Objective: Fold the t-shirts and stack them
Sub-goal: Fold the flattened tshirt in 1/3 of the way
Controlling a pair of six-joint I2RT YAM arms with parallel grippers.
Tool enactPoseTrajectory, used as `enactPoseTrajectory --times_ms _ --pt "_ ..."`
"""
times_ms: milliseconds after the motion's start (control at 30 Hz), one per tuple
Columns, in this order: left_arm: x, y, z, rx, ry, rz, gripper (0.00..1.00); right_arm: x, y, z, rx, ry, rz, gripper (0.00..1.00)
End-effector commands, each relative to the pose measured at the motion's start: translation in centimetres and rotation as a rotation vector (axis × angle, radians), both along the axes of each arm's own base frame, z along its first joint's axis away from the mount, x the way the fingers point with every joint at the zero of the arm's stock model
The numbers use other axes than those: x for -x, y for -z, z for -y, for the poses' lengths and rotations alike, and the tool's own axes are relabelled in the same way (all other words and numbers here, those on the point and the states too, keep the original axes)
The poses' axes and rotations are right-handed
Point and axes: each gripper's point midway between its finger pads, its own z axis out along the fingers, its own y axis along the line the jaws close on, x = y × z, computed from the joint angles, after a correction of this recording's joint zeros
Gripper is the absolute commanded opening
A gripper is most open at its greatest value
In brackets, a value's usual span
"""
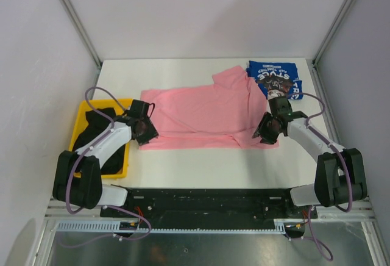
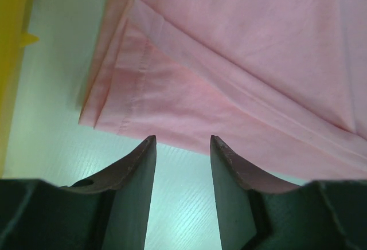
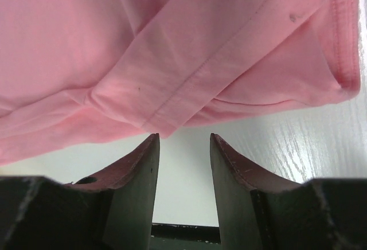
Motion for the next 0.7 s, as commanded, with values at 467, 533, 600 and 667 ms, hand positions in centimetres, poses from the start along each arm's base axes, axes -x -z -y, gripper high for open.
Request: enactPoseTrajectory --times_ms 467,533,600,667 --pt "-0.5 1.1 0.7 0.029 0.003 0.003 0.46 -0.9 3.6 -0.9 0.010 0.072 -0.033 0.43" --pt "-0.6 1.1 0.7 0.031 0.005 0.004 0.46 -0.9 3.9 -0.9 0.013 0.074 -0.038 0.43" --pt "-0.7 1.0 0.7 0.031 0.004 0.005 0.46 -0.9 4.1 -0.9 0.013 0.074 -0.043 0.43" --pt "-0.8 1.0 0.8 0.032 0.004 0.005 0.46 -1.0 4.4 -1.0 0.012 0.075 -0.047 0.42"
